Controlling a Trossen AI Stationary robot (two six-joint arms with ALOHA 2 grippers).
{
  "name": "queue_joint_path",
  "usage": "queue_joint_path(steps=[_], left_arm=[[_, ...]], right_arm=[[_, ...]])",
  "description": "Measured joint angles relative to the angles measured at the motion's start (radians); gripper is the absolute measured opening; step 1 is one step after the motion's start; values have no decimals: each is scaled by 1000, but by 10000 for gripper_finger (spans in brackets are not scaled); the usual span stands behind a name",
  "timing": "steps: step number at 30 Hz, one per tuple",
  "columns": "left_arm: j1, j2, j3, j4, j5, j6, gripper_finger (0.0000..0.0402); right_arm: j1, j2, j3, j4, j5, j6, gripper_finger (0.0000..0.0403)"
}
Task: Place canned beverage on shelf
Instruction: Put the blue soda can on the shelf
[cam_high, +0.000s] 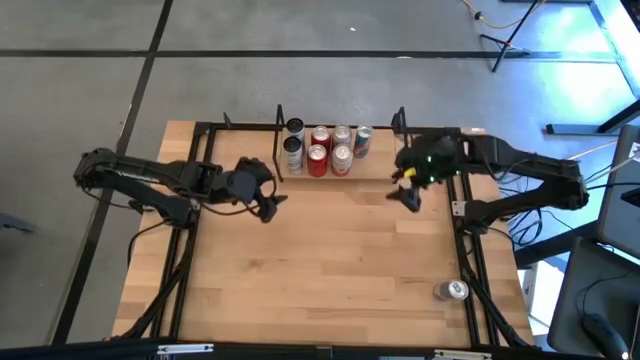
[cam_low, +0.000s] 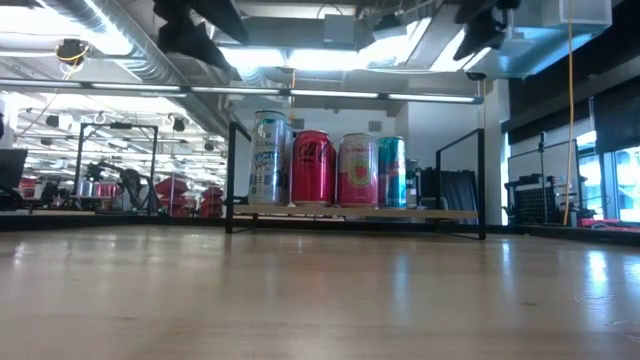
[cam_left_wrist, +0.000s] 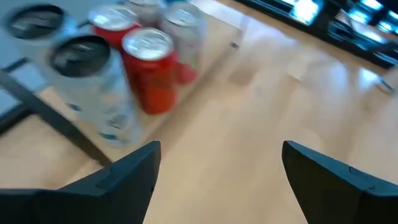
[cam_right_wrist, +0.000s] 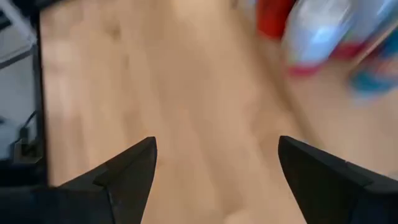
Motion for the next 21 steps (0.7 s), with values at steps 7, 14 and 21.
queue_joint_path(steps=[7,14,21], left_arm=[[-124,0,0,-3,10,-1,322],[-181,0,0,3,-14,41,322],[-184,0,0,21,-23,46,322]], right_arm=[[250,1,-2,-154,33,357,321],[553,2,-3,-281,95,750,321],[796,18,-3,-354,149,1097,321]])
